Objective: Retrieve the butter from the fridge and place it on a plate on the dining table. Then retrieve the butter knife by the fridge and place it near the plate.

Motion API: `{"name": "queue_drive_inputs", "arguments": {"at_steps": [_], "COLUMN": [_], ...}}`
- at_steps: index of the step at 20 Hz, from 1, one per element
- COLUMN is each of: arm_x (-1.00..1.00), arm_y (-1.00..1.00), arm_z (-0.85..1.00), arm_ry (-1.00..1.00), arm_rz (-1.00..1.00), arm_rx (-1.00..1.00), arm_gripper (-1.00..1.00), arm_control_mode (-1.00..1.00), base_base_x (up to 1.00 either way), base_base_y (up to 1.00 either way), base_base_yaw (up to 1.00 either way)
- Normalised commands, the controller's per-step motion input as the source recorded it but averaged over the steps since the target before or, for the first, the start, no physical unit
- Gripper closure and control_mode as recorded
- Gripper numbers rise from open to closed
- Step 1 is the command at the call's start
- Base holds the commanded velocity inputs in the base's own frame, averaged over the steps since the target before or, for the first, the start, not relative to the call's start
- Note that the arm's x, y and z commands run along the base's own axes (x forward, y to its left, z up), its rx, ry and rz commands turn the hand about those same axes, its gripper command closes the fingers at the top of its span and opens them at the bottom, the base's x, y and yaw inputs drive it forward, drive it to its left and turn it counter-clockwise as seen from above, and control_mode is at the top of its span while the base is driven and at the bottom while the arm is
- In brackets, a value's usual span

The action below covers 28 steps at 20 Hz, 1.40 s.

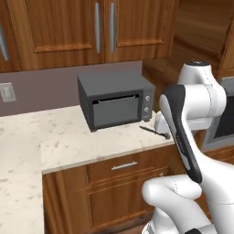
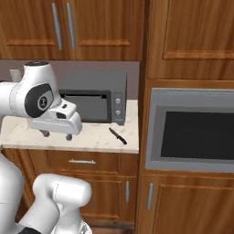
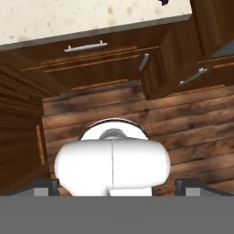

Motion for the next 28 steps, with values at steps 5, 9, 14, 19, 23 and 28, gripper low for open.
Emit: {"name": "queue_drive_inputs", "arguments": {"at_steps": [5,9,14,19,23,28], "arm_x": [0.00,0.00,0.00,0.00,0.00,0.14], "arm_y": [0.00,0.00,0.00,0.00,0.00,-0.04], "arm_z": [0.00,0.00,0.00,0.00,-0.01,-0.26], "arm_ry": [0.00,0.00,0.00,0.00,0.00,-0.14], "arm_rz": [0.00,0.00,0.00,0.00,0.00,0.04], "arm_rx": [0.00,0.00,0.00,0.00,0.00,0.00], "arm_gripper": [-1.00,-1.00,-1.00,-1.00,-1.00,-1.00], "arm_control_mode": [1.00,1.00,1.00,1.00,-1.00,-1.00], "base_base_x": [0.56,0.68,0.19,0.00,0.00,0.00], "base_base_y": [-0.04,-0.19,-0.02,0.00,0.00,0.00], "base_base_yaw": [-0.03,0.00,0.00,0.00,0.00,0.00]}}
